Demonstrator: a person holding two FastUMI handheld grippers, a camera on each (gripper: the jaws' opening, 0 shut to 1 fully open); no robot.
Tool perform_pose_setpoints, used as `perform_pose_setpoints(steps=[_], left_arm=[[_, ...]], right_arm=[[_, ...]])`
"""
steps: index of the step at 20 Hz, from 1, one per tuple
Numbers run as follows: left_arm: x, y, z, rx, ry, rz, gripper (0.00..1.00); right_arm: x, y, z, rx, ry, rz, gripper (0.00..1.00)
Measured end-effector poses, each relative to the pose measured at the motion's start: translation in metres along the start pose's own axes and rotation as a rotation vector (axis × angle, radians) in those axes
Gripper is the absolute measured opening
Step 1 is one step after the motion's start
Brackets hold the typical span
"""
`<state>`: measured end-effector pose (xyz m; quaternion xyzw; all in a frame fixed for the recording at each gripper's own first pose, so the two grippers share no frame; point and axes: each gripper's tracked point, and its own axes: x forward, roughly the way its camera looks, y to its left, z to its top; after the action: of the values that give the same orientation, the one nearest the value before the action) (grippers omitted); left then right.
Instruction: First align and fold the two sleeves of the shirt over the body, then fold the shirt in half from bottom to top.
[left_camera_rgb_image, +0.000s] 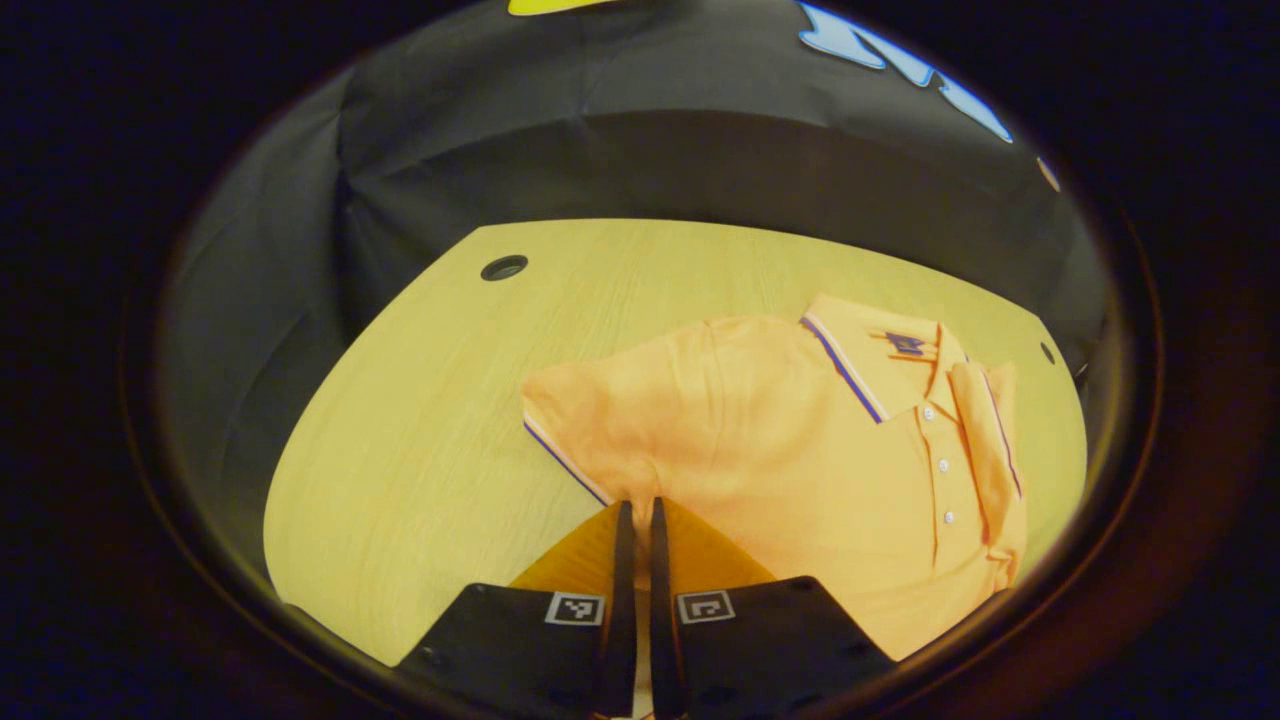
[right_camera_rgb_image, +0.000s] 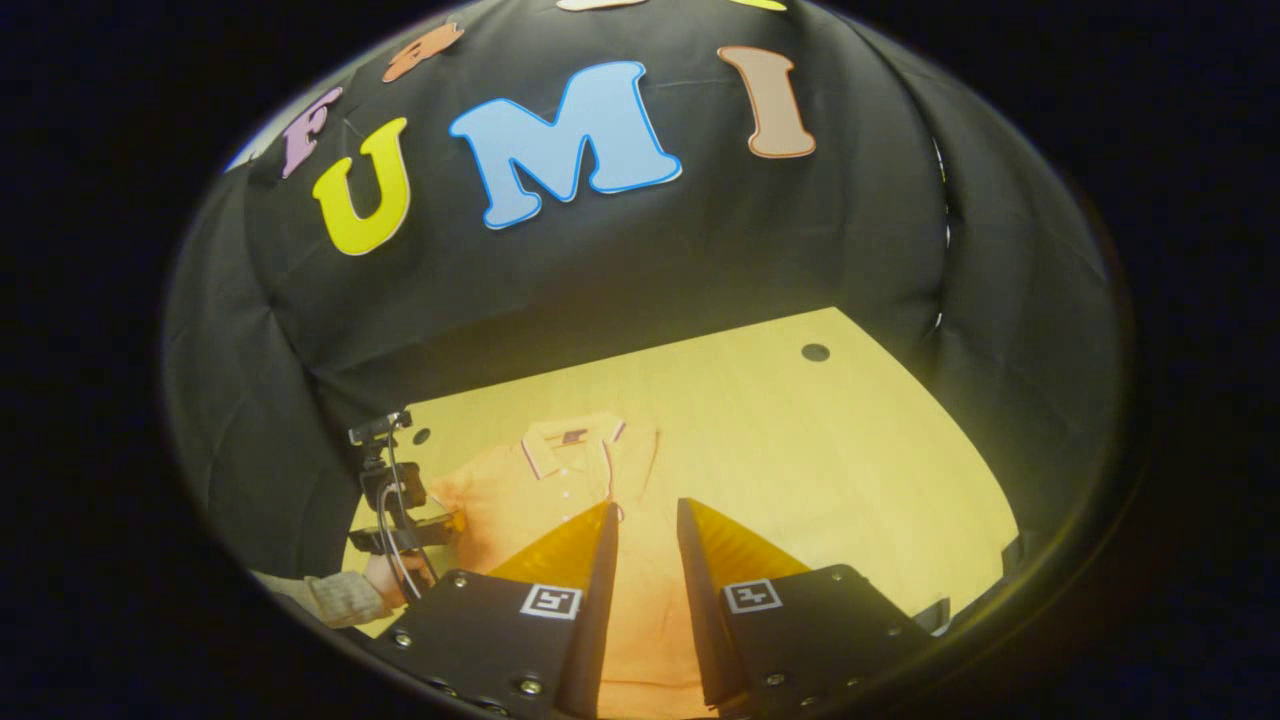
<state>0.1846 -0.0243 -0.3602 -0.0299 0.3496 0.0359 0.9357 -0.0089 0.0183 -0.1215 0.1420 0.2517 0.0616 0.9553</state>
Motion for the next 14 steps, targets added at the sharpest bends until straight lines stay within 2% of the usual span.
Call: perform_pose_setpoints(steps=[9,14], left_arm=[[-0.01,-0.014,0.021,0.096,-0.048,0.023,0.12],[-0.028,-0.06,0.05,0.204,-0.134,-0.05,0.12]], right_arm=[[-0.003,-0.013,-0.003,0.026,0.001,-0.013,0.37],[-0.002,-0.017,-0.008,0.044,0.008,-0.017,0.37]])
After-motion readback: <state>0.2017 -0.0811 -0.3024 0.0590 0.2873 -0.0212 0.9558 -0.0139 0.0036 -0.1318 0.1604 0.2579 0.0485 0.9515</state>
